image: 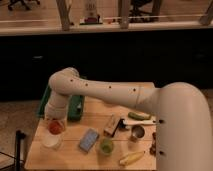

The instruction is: Place apple in paper cup

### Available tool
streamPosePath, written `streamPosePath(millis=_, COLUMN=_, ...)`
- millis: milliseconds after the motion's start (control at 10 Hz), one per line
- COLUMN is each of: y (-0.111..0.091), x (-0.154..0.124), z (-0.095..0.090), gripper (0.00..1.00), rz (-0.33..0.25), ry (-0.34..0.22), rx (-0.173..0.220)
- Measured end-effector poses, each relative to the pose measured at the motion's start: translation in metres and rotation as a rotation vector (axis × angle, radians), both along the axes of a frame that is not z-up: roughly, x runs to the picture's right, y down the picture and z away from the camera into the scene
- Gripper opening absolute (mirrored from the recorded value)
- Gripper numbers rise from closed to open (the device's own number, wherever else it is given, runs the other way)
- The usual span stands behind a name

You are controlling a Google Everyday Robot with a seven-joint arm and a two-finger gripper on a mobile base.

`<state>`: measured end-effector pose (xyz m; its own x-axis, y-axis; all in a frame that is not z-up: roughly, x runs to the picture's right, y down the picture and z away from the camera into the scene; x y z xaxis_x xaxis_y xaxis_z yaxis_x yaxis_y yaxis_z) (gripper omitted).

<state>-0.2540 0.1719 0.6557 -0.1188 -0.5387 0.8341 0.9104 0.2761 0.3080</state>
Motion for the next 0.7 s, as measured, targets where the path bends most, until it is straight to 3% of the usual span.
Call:
streamPosePath(millis=400, y=0.005, x=-0.026, z=-0.002, gripper=0.00, rz=-0.080, ry=-0.041, rx=-0.019)
streamPosePath(millis=600, y=0.006, x=-0.028, z=-0.003, gripper=0.01, rz=-0.099, ry=-0.030, rx=-0.018)
streamPosePath(millis=700, y=0.007, x=-0.029, z=-0.003, gripper=0.08, rz=-0.106, ry=-0.009, rx=-0.019)
